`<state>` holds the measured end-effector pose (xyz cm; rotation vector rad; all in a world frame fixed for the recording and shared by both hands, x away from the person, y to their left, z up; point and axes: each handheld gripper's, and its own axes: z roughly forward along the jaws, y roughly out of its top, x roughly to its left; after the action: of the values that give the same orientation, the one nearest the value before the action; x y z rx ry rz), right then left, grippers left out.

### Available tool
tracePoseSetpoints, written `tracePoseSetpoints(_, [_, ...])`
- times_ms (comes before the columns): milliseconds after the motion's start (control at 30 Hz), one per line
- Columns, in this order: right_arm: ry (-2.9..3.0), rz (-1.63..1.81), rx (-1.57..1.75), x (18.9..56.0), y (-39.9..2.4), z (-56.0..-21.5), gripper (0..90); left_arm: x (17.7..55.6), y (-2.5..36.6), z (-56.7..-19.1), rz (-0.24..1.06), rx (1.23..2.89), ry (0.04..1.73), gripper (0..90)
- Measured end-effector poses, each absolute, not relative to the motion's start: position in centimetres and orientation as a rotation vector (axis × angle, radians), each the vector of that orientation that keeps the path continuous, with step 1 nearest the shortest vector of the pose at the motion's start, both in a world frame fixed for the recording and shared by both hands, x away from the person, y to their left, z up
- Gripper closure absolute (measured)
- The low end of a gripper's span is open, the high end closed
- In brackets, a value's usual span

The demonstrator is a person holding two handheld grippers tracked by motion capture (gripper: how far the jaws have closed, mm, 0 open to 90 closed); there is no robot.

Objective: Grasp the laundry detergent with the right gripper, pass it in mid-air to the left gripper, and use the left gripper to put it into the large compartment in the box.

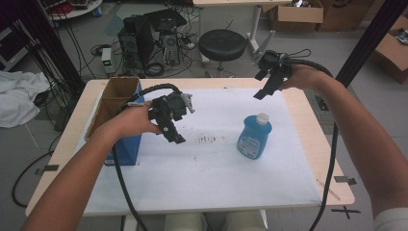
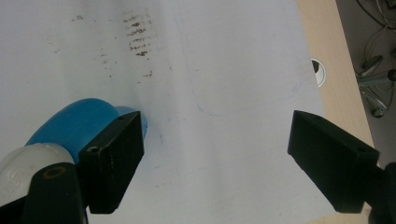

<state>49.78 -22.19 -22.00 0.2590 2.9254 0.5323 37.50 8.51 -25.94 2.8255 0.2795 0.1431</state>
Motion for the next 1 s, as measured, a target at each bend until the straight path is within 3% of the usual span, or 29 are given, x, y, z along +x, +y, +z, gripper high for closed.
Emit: tracePoseSetpoints(1000, [2.878,0.604,0.434,46.8,-26.5,-21.5,18.8,37.8,7.4,-26.2,0.15,2.825,0.256,20.8])
